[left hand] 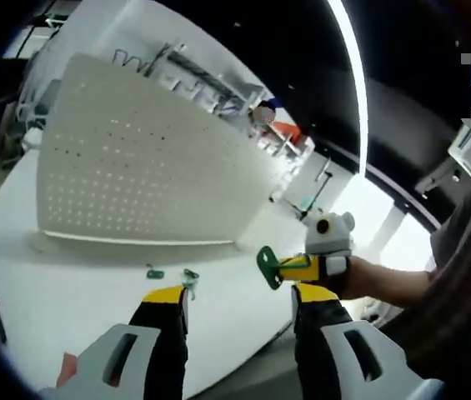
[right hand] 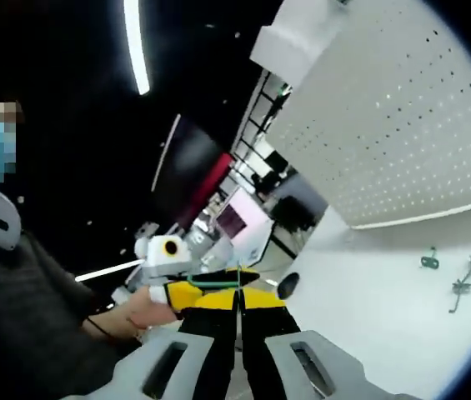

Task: Insert the hook assembly into the mounting plate slot until the hook locks in place.

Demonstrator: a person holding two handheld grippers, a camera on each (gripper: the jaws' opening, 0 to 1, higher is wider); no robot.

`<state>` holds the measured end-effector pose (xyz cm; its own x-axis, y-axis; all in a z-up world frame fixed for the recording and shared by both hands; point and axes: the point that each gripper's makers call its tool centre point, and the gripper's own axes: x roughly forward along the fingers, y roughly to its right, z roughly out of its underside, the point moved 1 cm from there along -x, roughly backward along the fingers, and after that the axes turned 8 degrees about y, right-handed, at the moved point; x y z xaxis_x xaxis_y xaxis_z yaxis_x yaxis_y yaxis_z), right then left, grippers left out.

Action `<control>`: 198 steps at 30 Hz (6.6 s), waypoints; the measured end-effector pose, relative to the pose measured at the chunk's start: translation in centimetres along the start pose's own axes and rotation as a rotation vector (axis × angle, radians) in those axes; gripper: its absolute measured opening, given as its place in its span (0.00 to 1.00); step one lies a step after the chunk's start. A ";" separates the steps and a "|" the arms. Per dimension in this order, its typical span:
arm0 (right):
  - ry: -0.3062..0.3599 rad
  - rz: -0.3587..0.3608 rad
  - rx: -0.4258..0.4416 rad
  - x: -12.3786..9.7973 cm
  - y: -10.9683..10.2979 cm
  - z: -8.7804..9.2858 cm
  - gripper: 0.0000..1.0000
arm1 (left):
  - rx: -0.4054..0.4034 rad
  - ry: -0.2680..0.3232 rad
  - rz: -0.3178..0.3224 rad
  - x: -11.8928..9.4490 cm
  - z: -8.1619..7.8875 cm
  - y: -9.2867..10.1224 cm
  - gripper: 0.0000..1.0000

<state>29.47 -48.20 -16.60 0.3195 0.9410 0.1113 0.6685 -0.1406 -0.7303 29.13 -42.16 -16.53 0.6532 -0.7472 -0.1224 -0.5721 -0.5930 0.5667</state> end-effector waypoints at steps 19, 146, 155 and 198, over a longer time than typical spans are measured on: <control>-0.008 -0.158 0.053 0.5 -3.0 0.9 0.00 | -0.166 0.077 0.194 0.7 -1.2 3.6 0.18; -0.380 0.359 -0.710 1.6 2.1 1.6 0.05 | -0.086 -0.102 -0.167 4.2 2.0 -1.3 0.03; -0.366 0.374 -0.703 1.2 2.3 1.3 0.01 | -0.099 -0.087 -0.167 4.4 2.1 -1.0 0.03; -0.352 0.450 -0.698 -0.5 4.1 0.5 0.00 | 0.015 -0.049 -0.116 4.1 1.4 -0.7 0.66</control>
<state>31.74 -49.06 -20.01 0.5017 0.7756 -0.3831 0.8223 -0.5651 -0.0671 31.50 -45.26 -18.54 0.6905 -0.6871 -0.2259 -0.5022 -0.6802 0.5339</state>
